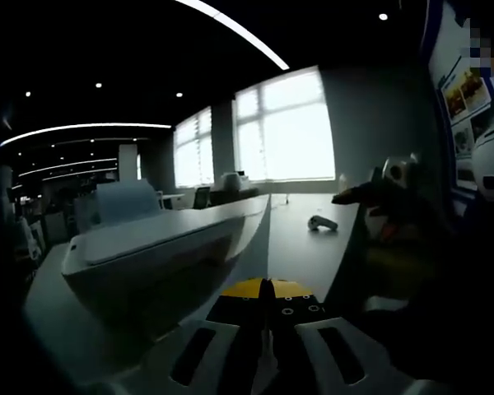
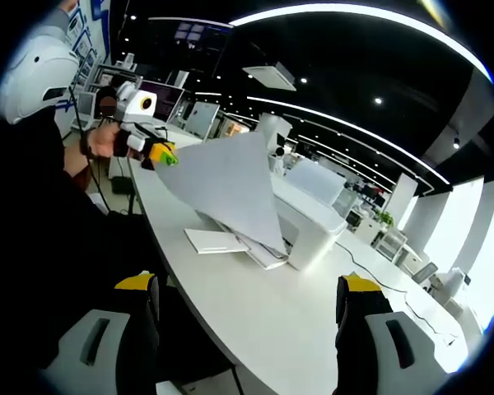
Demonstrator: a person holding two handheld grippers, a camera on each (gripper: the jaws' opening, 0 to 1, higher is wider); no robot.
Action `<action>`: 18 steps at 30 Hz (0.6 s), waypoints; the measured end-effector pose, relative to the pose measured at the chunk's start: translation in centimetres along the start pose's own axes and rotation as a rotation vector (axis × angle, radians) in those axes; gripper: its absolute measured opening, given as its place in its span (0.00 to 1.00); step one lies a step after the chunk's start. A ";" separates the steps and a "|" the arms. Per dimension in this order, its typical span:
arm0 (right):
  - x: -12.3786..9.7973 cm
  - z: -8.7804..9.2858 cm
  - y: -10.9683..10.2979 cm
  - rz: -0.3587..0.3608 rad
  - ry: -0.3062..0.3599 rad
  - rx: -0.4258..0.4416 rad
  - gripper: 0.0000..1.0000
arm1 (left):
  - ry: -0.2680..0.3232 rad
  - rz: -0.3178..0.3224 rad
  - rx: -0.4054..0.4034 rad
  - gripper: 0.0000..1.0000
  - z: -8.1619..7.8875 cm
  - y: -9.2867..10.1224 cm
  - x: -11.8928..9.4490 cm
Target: Remove the paper from the printer output slot and place it on top of the printer
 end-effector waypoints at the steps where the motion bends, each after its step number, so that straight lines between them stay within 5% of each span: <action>1: 0.0 0.0 0.0 0.001 0.000 0.000 0.84 | 0.001 0.001 0.002 0.06 -0.1 0.0 0.0; 18: 0.0 0.1 0.0 0.000 -0.001 0.003 0.84 | 0.016 -0.005 0.003 0.06 -0.8 -0.1 -0.2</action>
Point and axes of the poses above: the point that each gripper's makers call its tool centre point, and the gripper's own axes: x roughly forward along the fingers, y roughly to its right, z roughly out of its underside, the point moved 4 cm from there along -x, roughly backward along the fingers, and after that the axes turned 13 degrees about y, right-handed, at the moved point
